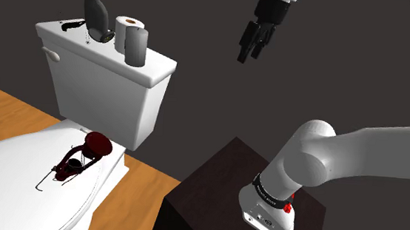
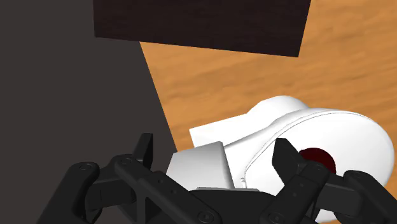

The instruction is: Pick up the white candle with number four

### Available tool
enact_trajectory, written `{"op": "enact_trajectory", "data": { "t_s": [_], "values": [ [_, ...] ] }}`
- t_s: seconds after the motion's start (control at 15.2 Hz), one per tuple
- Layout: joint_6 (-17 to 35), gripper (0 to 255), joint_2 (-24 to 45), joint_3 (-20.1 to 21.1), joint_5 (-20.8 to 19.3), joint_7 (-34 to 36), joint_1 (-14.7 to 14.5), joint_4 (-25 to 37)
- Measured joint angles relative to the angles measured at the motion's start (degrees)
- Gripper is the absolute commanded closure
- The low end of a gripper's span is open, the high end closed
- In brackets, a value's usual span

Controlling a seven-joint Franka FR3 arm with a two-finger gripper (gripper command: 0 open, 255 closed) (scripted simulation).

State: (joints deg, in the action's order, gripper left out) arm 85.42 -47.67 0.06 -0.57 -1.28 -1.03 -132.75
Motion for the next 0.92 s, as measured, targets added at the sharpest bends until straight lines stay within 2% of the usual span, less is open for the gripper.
{"op": "enact_trajectory", "data": {
  "t_s": [0.13,0.33,0.92],
  "values": [
    [0.75,0,0.59,0.27,0.24,0.47,0.00,0.00],
    [5.23,0,4.35,1.61,1.30,2.84,0.06,0.26],
    [18.60,0,20.95,6.18,3.17,11.18,0.61,7.20]
  ]
}}
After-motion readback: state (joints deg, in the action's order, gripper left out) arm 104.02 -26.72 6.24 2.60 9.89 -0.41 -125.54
